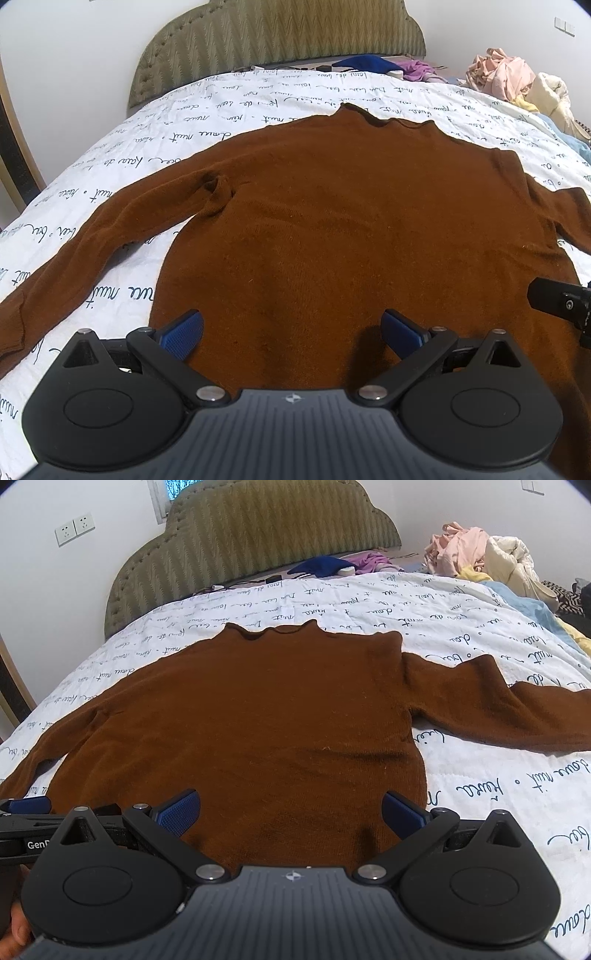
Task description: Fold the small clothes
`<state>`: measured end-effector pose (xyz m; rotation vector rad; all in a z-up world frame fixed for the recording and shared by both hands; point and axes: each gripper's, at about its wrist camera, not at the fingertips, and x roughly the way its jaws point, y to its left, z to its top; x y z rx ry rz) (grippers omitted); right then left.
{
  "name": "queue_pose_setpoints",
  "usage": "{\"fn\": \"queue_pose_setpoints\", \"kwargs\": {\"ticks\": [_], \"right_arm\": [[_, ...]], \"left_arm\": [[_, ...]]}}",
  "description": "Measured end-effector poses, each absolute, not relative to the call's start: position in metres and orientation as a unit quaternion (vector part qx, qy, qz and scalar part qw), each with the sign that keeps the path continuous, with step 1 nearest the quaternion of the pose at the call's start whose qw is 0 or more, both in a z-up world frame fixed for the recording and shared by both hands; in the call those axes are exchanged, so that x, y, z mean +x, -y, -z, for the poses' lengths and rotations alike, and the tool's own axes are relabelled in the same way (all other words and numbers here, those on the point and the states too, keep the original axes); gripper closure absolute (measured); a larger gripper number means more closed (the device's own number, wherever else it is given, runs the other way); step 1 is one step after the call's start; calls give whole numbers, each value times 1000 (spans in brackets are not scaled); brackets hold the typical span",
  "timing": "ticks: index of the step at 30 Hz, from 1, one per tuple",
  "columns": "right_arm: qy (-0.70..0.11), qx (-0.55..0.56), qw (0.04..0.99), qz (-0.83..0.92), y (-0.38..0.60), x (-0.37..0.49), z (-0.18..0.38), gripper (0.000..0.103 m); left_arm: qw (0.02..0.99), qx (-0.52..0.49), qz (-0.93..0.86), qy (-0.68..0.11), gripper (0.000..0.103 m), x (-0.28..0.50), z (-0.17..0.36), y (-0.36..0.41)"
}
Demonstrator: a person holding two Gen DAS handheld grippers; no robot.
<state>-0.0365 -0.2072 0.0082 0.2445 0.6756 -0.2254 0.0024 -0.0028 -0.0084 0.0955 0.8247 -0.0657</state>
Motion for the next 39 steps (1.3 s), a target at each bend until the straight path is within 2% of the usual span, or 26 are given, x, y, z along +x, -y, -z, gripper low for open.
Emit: {"fn": "queue_pose_setpoints", "kwargs": {"ticks": [39], "right_arm": [[-297, 171, 934, 103, 235, -51, -10, 0]], "left_arm": [[912, 71, 45, -402, 0, 4, 12, 31]]}}
